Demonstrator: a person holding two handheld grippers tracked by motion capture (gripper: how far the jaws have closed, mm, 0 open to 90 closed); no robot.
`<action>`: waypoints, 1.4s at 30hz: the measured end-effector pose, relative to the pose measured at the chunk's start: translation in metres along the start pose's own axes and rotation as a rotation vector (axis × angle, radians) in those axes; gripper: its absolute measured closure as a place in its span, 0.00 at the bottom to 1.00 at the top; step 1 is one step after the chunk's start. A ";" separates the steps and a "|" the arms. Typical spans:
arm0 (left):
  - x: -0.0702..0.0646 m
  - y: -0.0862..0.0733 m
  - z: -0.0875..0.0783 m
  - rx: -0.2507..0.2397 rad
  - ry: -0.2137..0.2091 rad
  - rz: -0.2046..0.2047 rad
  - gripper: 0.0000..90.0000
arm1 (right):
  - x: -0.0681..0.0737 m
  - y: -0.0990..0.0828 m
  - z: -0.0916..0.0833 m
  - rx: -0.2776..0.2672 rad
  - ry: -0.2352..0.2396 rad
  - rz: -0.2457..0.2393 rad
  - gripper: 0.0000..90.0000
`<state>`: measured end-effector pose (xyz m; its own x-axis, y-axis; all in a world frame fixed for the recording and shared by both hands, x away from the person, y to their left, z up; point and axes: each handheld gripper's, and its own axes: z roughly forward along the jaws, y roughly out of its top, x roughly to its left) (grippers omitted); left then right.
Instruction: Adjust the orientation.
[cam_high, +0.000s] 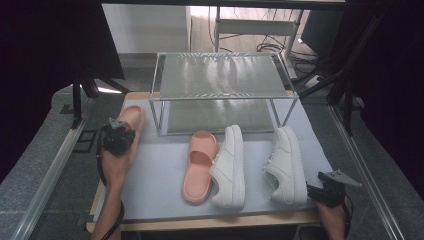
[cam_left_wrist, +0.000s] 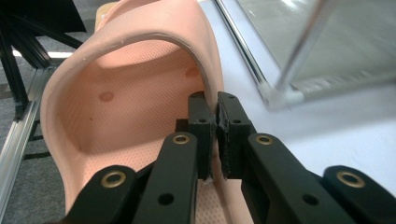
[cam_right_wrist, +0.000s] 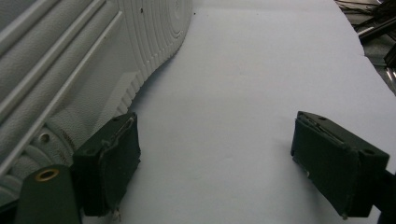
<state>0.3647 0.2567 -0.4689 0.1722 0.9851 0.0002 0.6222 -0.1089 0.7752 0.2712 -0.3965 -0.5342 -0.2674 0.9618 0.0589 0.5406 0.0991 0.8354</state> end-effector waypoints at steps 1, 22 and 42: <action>-0.002 -0.003 -0.004 -0.001 -0.004 0.004 0.95 | 0.000 0.000 0.000 0.000 0.000 0.000 0.18; -0.056 -0.061 -0.075 -0.021 -0.102 0.102 0.95 | 0.000 0.000 0.000 -0.001 0.000 0.004 0.18; -0.127 -0.033 -0.027 -0.062 -0.170 0.162 0.95 | 0.000 0.000 0.000 -0.001 -0.001 0.005 0.18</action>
<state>0.3018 0.1389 -0.4778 0.3950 0.9183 0.0250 0.5290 -0.2497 0.8111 0.2712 -0.3961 -0.5341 -0.2640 0.9625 0.0621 0.5413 0.0946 0.8355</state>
